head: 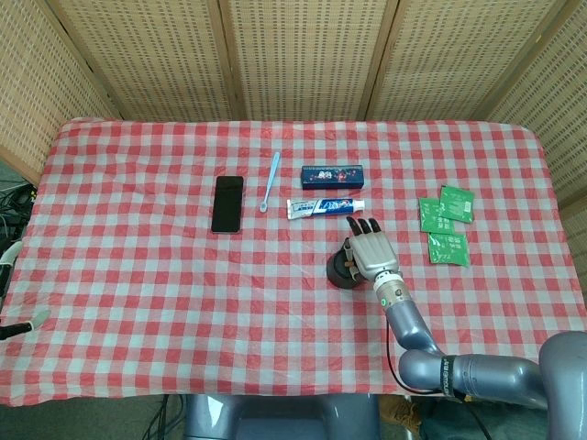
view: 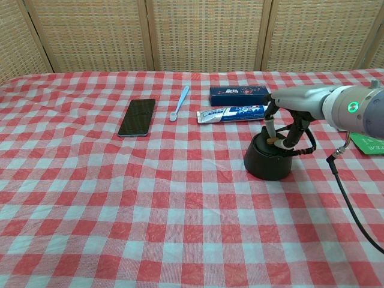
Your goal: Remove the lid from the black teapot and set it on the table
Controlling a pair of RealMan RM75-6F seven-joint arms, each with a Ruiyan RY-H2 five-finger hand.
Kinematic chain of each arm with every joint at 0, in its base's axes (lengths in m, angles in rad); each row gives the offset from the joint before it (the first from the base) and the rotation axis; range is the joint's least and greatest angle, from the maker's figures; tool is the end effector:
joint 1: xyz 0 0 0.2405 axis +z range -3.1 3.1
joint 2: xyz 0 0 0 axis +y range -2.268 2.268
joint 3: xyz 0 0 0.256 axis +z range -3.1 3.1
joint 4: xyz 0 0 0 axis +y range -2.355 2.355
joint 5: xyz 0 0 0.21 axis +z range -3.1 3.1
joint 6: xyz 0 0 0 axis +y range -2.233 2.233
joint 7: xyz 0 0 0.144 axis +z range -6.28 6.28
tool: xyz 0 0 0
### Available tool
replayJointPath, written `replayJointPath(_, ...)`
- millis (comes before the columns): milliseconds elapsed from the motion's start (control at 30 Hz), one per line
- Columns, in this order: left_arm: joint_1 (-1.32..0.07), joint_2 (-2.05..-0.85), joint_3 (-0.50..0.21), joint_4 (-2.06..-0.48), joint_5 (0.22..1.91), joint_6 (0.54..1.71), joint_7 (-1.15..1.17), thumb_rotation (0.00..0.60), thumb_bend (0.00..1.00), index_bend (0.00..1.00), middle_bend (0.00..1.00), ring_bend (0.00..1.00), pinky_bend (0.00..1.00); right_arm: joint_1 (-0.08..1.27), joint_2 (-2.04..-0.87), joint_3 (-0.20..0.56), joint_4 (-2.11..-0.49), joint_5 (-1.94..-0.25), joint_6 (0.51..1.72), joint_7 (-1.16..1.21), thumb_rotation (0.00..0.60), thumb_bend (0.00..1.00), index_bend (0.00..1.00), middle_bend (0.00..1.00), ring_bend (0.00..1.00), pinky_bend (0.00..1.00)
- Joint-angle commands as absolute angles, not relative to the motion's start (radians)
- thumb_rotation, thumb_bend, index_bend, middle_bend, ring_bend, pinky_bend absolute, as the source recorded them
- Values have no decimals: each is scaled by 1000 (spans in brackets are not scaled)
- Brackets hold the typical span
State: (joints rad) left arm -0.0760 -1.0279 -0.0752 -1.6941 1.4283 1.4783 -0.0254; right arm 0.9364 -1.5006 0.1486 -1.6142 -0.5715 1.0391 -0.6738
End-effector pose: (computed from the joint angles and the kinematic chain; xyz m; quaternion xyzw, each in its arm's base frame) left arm -0.3100 0.1824 0.1868 -0.5641 -0.4041 -0.3879 0.6067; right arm -0.1294 -0.3597 -0.0086 0.7342 -0.4089 0.2642 0.4731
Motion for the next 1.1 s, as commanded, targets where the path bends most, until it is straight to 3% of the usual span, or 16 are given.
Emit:
replayJointPath(33,-76,-1027,-75,-1695,1429,1479,-27,600,0,0,0,0,0,930,-1470,167,-1671,-617,1060,-655,600,633,676,35,0,0)
replayJointPath(433,-70,-1022,-68,-1704,1450,1493,-30,600,0,0,0,0,0,962,-1478,167,-1773,-689,1095,-725,600,632,676,48,0,0)
replayJointPath(1000,-75,-1012,-77,-1691,1423,1473,-68,600,0,0,0,0,0,1057,-1709,154,-1556,-568,1087,-897,600,632,675,29,0,0)
replayJointPath(1067,-76,-1013,-77,-1690,1421,1469,-65,600,0,0,0,0,0,1061,-1720,149,-1544,-567,1080,-905,600,599,606,13,0,0)
replayJointPath(1100,-77,-1013,-77,-1690,1420,1468,-64,600,0,0,0,0,0,1063,-1723,147,-1540,-567,1075,-908,600,538,501,5,0,0)
